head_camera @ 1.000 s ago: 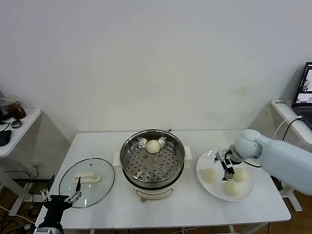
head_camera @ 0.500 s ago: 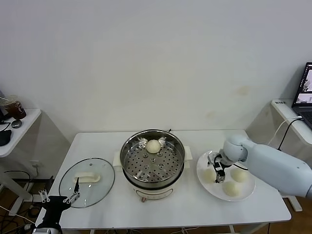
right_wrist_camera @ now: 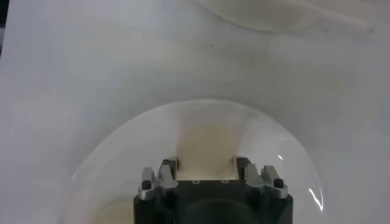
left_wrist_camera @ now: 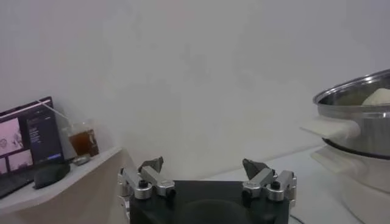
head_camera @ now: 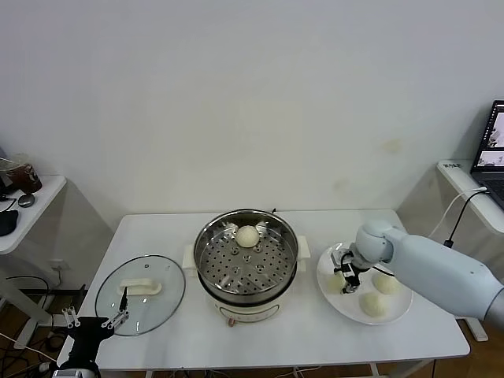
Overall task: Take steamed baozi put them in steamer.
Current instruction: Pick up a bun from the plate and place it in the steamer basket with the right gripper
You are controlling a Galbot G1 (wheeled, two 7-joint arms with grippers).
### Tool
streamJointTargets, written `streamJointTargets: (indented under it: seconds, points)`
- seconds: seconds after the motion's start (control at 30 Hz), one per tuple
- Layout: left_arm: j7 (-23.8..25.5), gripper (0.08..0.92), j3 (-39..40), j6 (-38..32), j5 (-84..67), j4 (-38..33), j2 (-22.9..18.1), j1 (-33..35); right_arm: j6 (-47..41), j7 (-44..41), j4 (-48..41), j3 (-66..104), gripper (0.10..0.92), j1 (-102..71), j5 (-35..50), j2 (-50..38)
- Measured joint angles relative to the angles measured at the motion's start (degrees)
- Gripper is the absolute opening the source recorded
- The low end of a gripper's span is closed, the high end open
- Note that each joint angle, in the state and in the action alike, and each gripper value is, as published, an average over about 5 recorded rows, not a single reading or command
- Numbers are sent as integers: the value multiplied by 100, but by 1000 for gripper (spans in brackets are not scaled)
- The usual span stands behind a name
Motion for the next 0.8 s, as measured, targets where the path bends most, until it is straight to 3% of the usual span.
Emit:
streamJointTargets:
  seconds: [0.23, 0.47, 0.8]
  points:
    - [0, 823, 41, 1, -14, -53, 25, -41, -115, -100, 409, -194, 494, 581, 341, -421]
    - [6, 823, 132, 34, -42, -113, 92, -123, -486, -120, 1012, -1000, 493, 2051, 1196, -635]
    - [5, 823, 201, 64, -107, -96, 214, -257, -1287, 244, 1542, -2078, 509, 4075, 2913, 121]
